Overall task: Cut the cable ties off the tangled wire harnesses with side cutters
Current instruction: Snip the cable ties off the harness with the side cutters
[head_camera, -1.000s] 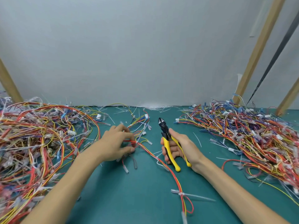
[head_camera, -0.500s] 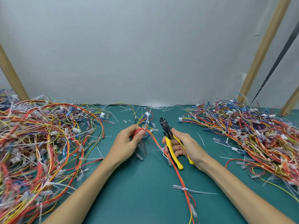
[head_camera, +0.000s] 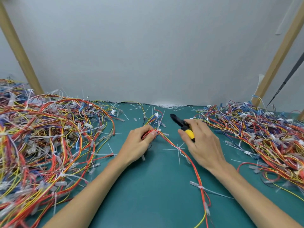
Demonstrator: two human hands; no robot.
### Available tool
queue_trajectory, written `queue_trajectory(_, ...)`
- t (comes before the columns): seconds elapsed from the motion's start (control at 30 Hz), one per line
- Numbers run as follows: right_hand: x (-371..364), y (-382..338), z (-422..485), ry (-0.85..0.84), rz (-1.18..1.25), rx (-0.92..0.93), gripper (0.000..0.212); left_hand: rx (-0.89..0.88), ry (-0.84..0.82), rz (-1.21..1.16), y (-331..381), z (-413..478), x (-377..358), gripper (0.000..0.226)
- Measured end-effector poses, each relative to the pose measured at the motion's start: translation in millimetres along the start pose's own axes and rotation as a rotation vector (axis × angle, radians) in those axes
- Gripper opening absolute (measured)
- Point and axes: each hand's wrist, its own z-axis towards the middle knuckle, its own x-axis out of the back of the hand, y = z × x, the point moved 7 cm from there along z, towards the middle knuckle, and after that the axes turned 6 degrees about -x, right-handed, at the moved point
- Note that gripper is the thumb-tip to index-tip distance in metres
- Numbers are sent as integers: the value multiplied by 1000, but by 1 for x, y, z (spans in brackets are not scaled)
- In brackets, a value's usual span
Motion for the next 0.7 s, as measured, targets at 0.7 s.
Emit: queue_trajectory(0.7,-20,-4,-13,-171,-140,124,40,-268,57,279,10,-2,-5,10)
